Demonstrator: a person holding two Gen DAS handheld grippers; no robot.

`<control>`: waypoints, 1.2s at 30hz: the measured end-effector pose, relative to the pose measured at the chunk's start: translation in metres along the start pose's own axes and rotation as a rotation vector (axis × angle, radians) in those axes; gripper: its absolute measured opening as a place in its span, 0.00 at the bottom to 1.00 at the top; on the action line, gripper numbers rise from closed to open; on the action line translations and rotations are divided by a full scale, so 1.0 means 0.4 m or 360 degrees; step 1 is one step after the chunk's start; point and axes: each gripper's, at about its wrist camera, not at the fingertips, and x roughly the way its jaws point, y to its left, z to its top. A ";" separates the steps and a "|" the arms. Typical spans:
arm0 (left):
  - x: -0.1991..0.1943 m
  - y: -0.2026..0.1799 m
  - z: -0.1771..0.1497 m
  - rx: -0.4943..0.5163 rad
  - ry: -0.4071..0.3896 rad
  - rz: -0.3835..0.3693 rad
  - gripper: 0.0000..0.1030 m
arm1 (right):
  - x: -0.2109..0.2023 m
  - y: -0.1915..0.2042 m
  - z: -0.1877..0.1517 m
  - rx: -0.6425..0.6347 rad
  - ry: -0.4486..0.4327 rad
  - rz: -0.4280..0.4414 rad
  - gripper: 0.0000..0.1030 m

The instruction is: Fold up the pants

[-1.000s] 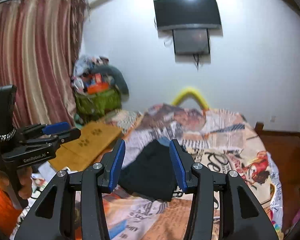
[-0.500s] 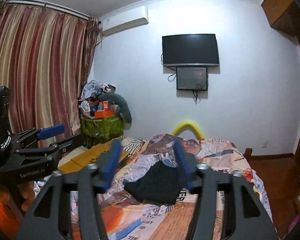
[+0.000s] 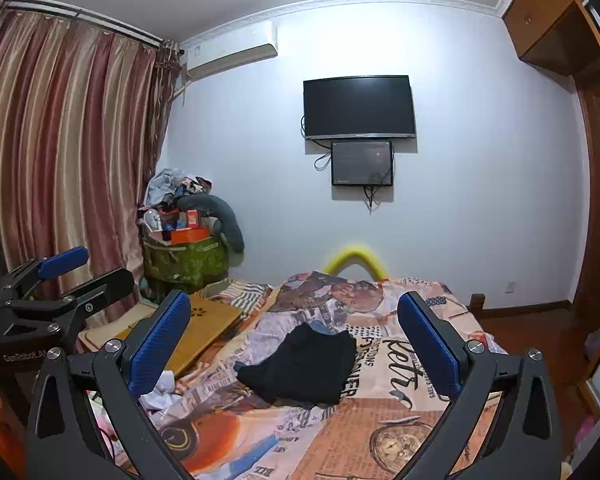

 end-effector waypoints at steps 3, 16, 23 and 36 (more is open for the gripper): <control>0.008 -0.002 -0.005 -0.0003 0.0011 0.0003 1.00 | -0.002 -0.001 -0.006 0.0005 0.0004 -0.0001 1.00; 0.029 0.001 -0.024 -0.0022 0.0051 -0.0013 1.00 | 0.006 -0.009 -0.024 0.0029 0.0043 -0.0012 1.00; 0.035 0.001 -0.024 -0.0022 0.0061 -0.0027 1.00 | 0.003 -0.011 -0.028 0.0038 0.0059 -0.0018 1.00; 0.039 0.008 -0.027 -0.0028 0.0073 -0.0053 1.00 | -0.004 -0.025 -0.023 0.0078 0.0068 -0.0031 1.00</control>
